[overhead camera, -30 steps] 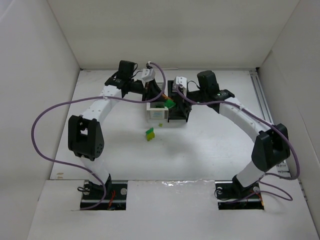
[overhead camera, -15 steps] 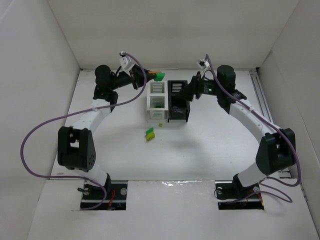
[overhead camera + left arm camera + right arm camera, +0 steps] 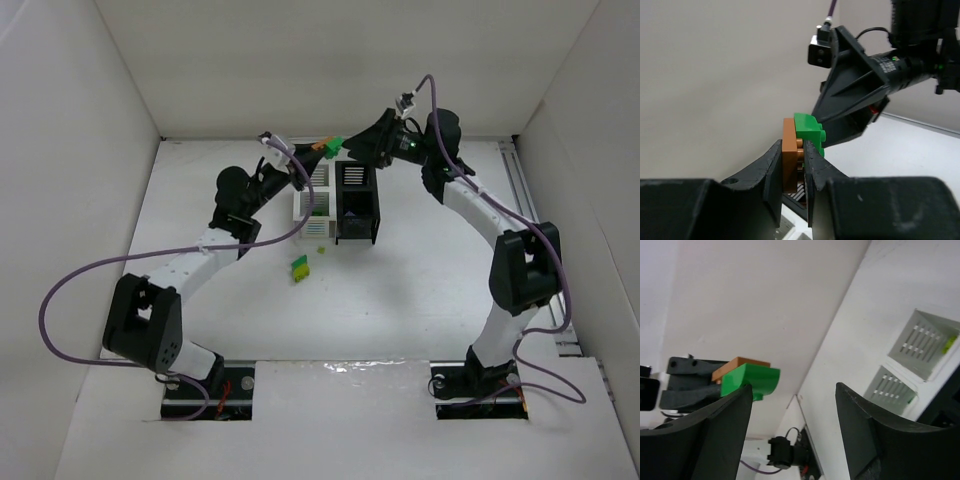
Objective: Sort the legos into containers by color
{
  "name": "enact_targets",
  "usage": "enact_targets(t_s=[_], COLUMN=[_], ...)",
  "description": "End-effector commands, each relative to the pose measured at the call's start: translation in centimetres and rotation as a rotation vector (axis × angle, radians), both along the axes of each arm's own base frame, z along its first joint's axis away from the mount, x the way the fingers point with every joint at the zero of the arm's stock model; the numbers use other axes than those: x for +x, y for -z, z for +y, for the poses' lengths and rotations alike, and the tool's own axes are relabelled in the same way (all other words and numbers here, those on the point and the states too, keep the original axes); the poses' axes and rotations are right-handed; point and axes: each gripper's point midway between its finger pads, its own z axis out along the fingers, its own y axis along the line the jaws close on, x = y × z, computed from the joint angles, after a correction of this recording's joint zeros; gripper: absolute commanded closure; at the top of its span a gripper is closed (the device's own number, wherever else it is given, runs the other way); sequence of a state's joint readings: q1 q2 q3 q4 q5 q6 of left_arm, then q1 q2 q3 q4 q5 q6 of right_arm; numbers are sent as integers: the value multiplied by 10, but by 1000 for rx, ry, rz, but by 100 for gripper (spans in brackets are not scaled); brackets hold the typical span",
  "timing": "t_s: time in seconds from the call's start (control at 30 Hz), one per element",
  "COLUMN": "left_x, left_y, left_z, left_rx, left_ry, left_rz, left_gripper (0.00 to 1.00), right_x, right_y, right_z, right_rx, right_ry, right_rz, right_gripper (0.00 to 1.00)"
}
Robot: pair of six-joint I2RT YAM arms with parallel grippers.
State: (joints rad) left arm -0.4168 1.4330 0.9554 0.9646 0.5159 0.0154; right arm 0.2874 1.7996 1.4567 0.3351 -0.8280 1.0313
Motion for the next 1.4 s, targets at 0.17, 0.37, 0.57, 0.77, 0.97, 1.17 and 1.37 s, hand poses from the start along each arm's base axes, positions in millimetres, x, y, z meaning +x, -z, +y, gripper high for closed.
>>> enact_targets(t_s=[0.17,0.37,0.57,0.77,0.97,1.17,1.37], left_x=[25,22,22,25,38,40,39], left_y=[-16,-13,-16,-7,4,6,3], left_z=[18,10,9,10,20,17,17], left_rx=[-26,1,2,7,-51,-85,-107], left_ry=[-193,-179,-194,-262,-415,-445,-453], left_rz=[-145,-174,-190,-200,-173,-188,-198], left_gripper=[100,100,100,100,100,100,100], right_x=[-24,-21,-15,7,10,3,9], right_y=[-56,-49,-29,-28,-38,-43,-25], right_z=[8,12,20,19,20,25,22], right_rx=[114,132,139,178,225,241,232], right_ry=[-109,-151,-169,-109,-119,-163,-146], right_rz=[-108,-72,41,145,188,190,259], right_gripper=[26,28,33,40,41,43,45])
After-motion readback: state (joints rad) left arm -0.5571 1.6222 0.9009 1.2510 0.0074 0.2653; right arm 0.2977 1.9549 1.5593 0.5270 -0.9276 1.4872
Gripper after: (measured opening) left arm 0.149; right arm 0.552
